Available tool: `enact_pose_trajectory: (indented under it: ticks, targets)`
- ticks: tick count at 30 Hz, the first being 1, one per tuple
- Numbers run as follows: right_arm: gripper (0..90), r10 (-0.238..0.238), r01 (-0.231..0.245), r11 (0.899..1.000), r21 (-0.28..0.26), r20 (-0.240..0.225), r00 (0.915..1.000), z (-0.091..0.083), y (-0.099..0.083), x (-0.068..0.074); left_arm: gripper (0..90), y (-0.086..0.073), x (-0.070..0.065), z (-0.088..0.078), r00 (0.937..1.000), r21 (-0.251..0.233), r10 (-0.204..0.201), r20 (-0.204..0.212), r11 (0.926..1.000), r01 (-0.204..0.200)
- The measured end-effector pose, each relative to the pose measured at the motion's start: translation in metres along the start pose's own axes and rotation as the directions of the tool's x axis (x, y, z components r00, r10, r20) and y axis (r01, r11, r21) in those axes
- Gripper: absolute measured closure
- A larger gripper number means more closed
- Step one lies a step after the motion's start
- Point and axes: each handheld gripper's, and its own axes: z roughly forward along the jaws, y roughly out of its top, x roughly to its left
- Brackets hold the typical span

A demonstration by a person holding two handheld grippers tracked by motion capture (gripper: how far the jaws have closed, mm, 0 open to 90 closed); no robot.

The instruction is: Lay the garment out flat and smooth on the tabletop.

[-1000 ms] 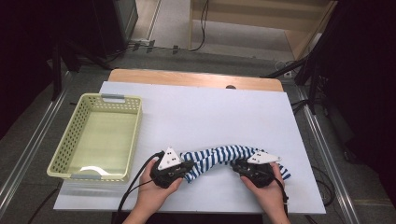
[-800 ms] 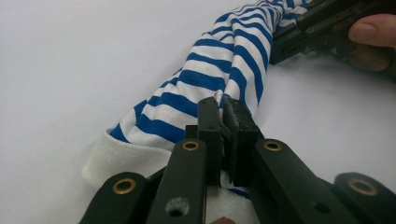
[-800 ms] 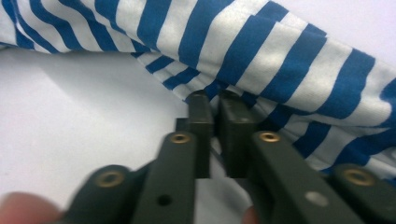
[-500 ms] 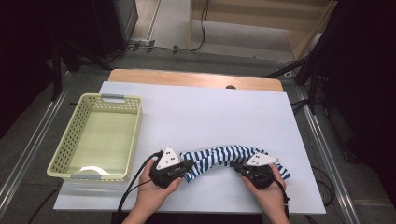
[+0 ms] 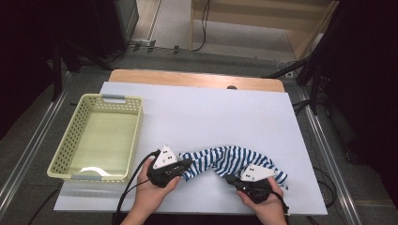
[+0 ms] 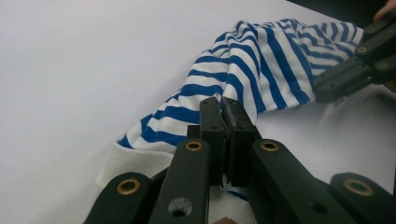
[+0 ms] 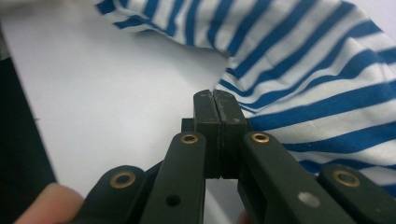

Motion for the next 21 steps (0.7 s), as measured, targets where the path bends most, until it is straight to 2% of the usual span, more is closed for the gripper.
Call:
enact_pose_trajectory:
  ticks: [5, 8, 9, 11, 13, 15, 18, 21]
  targets:
    - [87.8, -0.051, 0.051, 0.999, -0.006, -0.056, 0.9971, 0.002, 0.005, 0.012, 88.9, 0.002, 0.002, -0.004, 0.9999, -0.015, -0.01, -0.003, 0.9998, 0.01]
    - [87.8, -0.099, 0.096, 0.995, -0.028, -0.132, 0.9862, 0.003, 0.006, 0.019, 89.0, 0.003, 0.004, -0.007, 0.9999, -0.027, -0.016, 0.0, 0.9995, 0.016]
    - [87.7, -0.115, 0.114, 0.993, -0.019, -0.144, 0.9829, 0.004, 0.005, 0.022, 89.0, 0.004, 0.004, -0.008, 0.9999, -0.027, -0.017, -0.002, 0.9995, 0.017]
    - [87.3, -0.126, 0.127, 0.992, -0.004, -0.142, 0.9817, 0.008, 0.005, 0.026, 89.0, 0.004, 0.004, -0.009, 0.9998, -0.028, -0.02, -0.001, 0.9994, 0.02]
    - [84.6, -0.097, 0.095, 0.995, -0.018, -0.131, 0.9867, 0.011, 0.005, 0.026, 89.1, 0.004, 0.004, -0.008, 0.9998, -0.027, -0.02, -0.001, 0.9994, 0.02]
    - [75.8, -0.074, 0.07, 0.997, -0.037, -0.119, 0.9901, 0.013, 0.007, 0.028, 89.0, 0.004, 0.004, -0.007, 0.9998, -0.026, -0.018, 0.002, 0.9995, 0.018]
    - [68.6, -0.075, 0.07, 0.996, -0.06, -0.084, 0.9937, 0.017, 0.014, 0.035, 89.0, 0.004, 0.003, -0.005, 0.9998, -0.027, -0.021, 0.007, 0.9994, 0.021]
    - [57.3, -0.087, 0.086, 0.994, -0.07, -0.005, 0.9962, 0.028, 0.023, 0.046, 89.1, 0.006, 0.001, -0.005, 0.9998, -0.03, -0.019, 0.011, 0.9994, 0.02]
